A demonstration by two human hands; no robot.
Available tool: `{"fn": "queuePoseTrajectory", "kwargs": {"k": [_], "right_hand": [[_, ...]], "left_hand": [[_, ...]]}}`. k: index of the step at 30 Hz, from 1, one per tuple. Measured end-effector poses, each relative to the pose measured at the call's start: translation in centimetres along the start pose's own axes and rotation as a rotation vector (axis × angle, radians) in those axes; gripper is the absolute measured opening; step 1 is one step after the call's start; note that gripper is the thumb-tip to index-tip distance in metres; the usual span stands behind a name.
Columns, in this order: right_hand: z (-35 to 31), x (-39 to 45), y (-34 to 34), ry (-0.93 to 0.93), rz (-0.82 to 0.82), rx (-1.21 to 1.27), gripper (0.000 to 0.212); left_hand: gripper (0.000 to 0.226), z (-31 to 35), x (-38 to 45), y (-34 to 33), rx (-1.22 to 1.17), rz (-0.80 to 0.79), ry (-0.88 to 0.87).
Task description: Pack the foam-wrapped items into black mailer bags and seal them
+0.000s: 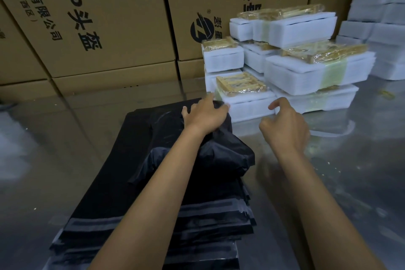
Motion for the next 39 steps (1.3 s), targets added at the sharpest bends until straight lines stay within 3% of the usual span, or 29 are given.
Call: {"fn": "queuePoseTrajectory", "kwargs": {"k": [3,5,7,9,11,15,19,23,27,30,33,34,37,39], "right_hand": [[-1.8,-0.7,-0.5,0.045,-0.119,0.3,0.03],[-3.7,-2.0,-1.6,-0.041,-0.401,0.576,0.046],[-5.0,-3.6,-2.7,-0.091,-0.633,0.665,0.066],[-5.0,-4.7,-3.8,-0.101,-0.757,0.642,0.084],[-4.5,-5.5,-4.8,-0.16,-0.851,0.611,0.098],[-4.0,-6.3,-6.4,-0.273,-0.966,0.724,0.115],[-4.1,-5.5,-8.3,-0.269,-0.978,0.823,0.11],[-4.2,-4.1,-10.2,-0.238,-0.946,0.802,0.078],[-4.1,-4.0,-10.3,-0.236,-0.938,0.786,0.075],[-4.3,-4.8,-8.5,-0.286,-0.86,0.701,0.087],[-3.9,-5.6,-6.0,-0.273,-0.727,0.597,0.056],[-3.9,-5.5,-5.6,-0.239,-0.66,0.553,0.058],[-3.9,-5.6,-4.6,-0.164,-0.557,0.486,0.075],[-3.8,-5.5,-4.6,-0.139,-0.577,0.51,0.07]], "left_hand": [[0.04,-0.7,-0.2,2.1,-0.61,0.093,0.028],[0.029,-2.4,-0.3,4.5,-0.606,0.27,-0.006],[0.032,-5.3,-0.3,6.1,-0.524,0.4,0.005],[0.052,-8.2,-0.7,6.1,-0.539,0.322,0.14],[0.073,-10.1,-1.4,4.8,-0.652,0.108,0.286],[0.061,-11.1,-2.3,3.6,-0.904,0.014,0.223],[0.041,-10.9,-3.3,3.2,-1.089,-0.06,0.176],[0.03,-11.0,-3.1,3.2,-1.123,-0.056,0.184],[0.028,-11.2,-3.1,3.2,-1.101,-0.066,0.195],[0.04,-11.4,-3.0,3.9,-0.908,-0.004,0.353],[0.075,-12.4,-3.8,4.7,-0.588,0.05,0.48],[0.088,-12.8,-4.1,4.8,-0.552,0.043,0.499],[0.084,-13.0,-5.3,4.8,-0.627,-0.049,0.465],[0.085,-13.1,-5.2,4.7,-0.672,-0.093,0.416]]}}
Point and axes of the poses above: each hand's wrist, its own x-axis towards the middle knuckle, its own y-axis out of the back of the hand, z = x × y, the point moved 3 cm from there along x, towards the middle knuckle, and after that the axes turned 3 degrees about -y, right-handed, at the moved point
